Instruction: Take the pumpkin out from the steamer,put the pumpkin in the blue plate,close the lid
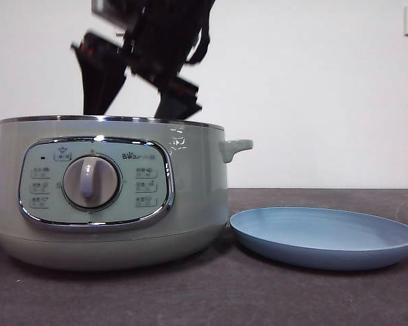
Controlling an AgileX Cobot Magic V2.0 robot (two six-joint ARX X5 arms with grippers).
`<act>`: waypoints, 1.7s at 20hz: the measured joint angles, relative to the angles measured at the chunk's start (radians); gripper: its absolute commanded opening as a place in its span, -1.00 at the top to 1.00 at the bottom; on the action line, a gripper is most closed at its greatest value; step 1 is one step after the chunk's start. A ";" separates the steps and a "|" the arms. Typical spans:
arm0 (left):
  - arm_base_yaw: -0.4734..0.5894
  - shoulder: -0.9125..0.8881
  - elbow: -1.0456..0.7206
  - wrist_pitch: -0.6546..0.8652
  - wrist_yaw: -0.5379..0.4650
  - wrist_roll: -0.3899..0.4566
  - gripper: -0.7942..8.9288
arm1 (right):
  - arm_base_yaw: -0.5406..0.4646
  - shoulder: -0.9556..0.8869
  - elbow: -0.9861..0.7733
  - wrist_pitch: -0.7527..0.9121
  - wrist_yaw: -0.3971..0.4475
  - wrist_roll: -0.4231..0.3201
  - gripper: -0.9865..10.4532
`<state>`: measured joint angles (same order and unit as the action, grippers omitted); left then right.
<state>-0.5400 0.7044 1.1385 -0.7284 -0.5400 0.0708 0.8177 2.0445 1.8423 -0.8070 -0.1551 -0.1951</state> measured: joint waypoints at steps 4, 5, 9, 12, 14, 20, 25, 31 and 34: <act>0.000 0.000 0.000 0.000 0.000 0.000 0.85 | 0.009 0.061 0.000 -0.016 -0.001 -0.016 -0.26; 0.000 0.000 0.000 0.000 0.000 0.000 0.85 | 0.011 0.072 0.000 -0.016 -0.001 -0.020 -0.12; 0.000 0.000 0.000 0.000 0.000 0.000 0.85 | 0.017 0.082 0.000 -0.031 -0.002 -0.023 0.84; 0.000 0.000 0.000 -0.013 0.000 0.000 0.85 | 0.019 0.082 0.000 -0.029 0.000 -0.023 0.84; 0.000 0.001 0.000 -0.019 0.001 0.000 0.85 | 0.012 0.047 -0.001 -0.042 0.002 -0.023 0.84; 0.000 0.062 0.000 0.013 0.023 0.000 0.85 | -0.094 -0.314 0.002 -0.242 0.006 -0.023 0.85; 0.000 0.094 0.000 0.069 0.109 0.000 0.85 | -0.257 -0.504 0.002 -0.427 0.007 -0.014 0.85; 0.000 0.098 0.000 0.072 0.135 0.000 0.85 | -0.355 -0.657 -0.220 -0.343 0.086 0.058 0.85; 0.000 0.103 0.000 0.073 0.135 0.000 0.85 | -0.354 -0.760 -0.447 -0.190 0.107 0.109 0.85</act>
<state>-0.5400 0.8078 1.1385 -0.6556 -0.4049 0.0708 0.4637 1.2846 1.3949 -0.9970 -0.0479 -0.0864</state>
